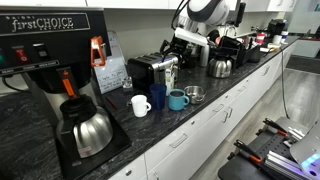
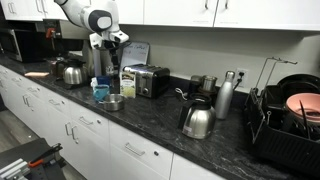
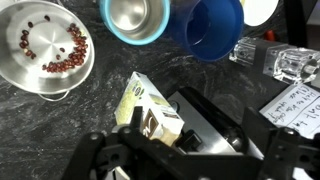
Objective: Move the silver pot to the left, move the white box to the right
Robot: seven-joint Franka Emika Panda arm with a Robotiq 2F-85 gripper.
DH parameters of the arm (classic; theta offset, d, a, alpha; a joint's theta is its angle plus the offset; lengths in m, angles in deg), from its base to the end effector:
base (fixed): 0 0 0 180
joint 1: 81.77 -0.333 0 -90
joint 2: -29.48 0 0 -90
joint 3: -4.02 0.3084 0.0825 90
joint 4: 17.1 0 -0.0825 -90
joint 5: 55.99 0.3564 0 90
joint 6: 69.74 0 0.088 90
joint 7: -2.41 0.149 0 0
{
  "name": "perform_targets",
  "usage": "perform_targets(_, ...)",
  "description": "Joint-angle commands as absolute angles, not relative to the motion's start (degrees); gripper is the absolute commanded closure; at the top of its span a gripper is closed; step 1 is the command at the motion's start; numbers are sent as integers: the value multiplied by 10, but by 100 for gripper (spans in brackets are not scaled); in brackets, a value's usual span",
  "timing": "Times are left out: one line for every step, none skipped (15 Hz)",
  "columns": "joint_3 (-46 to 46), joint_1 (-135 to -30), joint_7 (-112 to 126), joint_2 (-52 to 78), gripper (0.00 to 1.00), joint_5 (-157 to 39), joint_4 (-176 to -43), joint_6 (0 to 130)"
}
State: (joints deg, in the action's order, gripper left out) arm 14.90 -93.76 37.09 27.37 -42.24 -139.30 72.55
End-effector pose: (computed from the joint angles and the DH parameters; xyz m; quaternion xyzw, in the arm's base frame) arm 0.5185 0.2237 0.3918 -0.9665 0.1831 -0.0924 0.1541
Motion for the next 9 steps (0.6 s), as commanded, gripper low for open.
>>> perform_targets(158, -946, 358, 255, 0, -428, -1381, 750)
perform_targets(158, -948, 362, 249, 0, -434, -1380, 754)
perform_targets(156, -949, 365, 242, 0, -440, -1378, 760)
perform_targets(154, -949, 367, 235, 0, -444, -1377, 764)
perform_targets(150, -949, 374, 227, 0, -454, -1373, 771)
perform_targets(146, -949, 380, 219, 0, -462, -1370, 776)
perform_targets(141, -949, 387, 211, 0, -471, -1366, 781)
perform_targets(136, -950, 394, 203, 0, -479, -1361, 784)
perform_targets(132, -952, 400, 197, 0, -487, -1357, 787)
